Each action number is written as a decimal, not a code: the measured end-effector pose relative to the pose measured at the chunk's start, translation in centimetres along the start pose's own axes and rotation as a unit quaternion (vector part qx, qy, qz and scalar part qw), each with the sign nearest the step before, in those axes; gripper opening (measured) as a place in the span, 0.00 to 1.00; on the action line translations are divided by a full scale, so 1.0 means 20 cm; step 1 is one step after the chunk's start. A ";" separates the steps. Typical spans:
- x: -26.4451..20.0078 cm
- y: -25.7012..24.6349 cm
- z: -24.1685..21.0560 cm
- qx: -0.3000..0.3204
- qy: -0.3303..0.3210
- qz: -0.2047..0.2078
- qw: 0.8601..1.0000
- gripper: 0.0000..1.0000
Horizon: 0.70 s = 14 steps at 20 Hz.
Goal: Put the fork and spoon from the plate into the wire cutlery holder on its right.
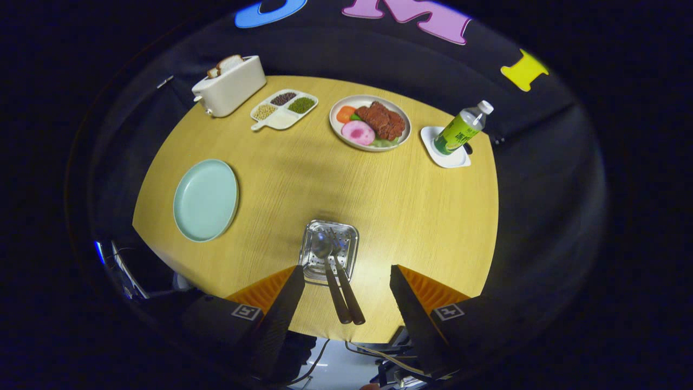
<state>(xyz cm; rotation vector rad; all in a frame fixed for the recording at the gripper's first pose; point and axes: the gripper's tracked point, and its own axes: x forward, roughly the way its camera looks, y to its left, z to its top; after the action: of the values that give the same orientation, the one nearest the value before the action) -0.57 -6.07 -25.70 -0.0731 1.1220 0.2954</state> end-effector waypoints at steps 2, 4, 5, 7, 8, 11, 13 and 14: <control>-0.08 0.02 0.05 0.012 -0.055 0.000 0.998 0.99; -0.17 0.06 0.08 0.029 -0.102 0.003 0.994 0.99; -0.21 0.07 0.10 0.036 -0.125 0.005 0.991 0.99; -0.29 0.05 0.16 0.046 -0.176 -0.001 0.983 0.99; -0.34 0.03 0.19 0.052 -0.205 -0.007 0.977 0.99; -0.50 -0.06 0.25 0.057 -0.284 -0.029 0.957 0.99; -0.55 -0.10 0.26 0.049 -0.317 -0.045 0.946 0.99; -0.57 -0.11 0.26 0.042 -0.330 -0.051 0.942 0.99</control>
<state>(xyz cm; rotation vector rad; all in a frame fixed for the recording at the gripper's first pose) 0.01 -9.45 -13.49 0.0450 0.4585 0.1577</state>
